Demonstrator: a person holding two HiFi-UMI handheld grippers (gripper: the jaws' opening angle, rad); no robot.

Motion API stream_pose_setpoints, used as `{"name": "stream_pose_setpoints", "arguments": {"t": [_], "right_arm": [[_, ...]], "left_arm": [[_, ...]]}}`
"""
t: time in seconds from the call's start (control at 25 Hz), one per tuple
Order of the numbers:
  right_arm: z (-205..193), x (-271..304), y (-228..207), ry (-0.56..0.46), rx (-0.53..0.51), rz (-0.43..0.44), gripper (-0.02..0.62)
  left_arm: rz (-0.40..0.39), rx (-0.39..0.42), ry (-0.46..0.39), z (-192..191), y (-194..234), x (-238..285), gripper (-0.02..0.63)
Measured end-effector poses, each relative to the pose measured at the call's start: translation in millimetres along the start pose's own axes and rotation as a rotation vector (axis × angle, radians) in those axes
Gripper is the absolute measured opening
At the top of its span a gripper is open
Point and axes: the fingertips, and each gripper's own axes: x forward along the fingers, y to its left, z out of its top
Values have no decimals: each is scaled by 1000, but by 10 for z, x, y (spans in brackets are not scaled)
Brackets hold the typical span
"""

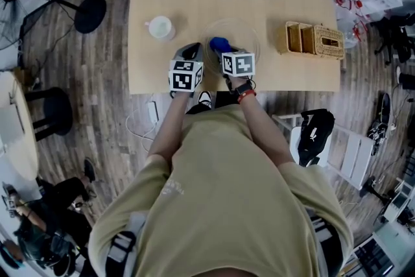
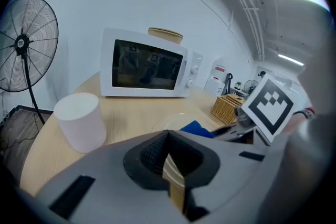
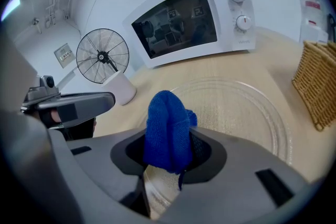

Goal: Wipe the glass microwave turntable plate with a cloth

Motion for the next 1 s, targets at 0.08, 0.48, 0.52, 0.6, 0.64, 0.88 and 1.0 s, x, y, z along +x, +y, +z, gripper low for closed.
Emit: {"name": "stream_pose_setpoints", "arguments": {"t": [0.08, 0.48, 0.52, 0.6, 0.64, 0.88, 1.0], "right_arm": [[-4, -22, -43, -5, 9, -5, 149], [-32, -184, -334, -40, 58, -42, 149], [-38, -200, -359, -41, 63, -46, 149], [-50, -231, -406, -43, 73, -54, 149], [-56, -248, -431, -45, 78, -59, 149], [-74, -359, -620, -58, 111, -91, 149], [-89, -426, -713, -69, 130, -108, 149]], "left_arm": [[-11, 7, 4, 3, -45, 36, 18], [-60, 36, 16, 39, -287, 212, 18], [-67, 39, 18, 37, -318, 230, 18], [-80, 49, 22, 45, -377, 258, 18], [-86, 54, 23, 52, -405, 272, 18], [-122, 78, 33, 79, -582, 376, 18], [-138, 88, 40, 73, -668, 409, 18]]}}
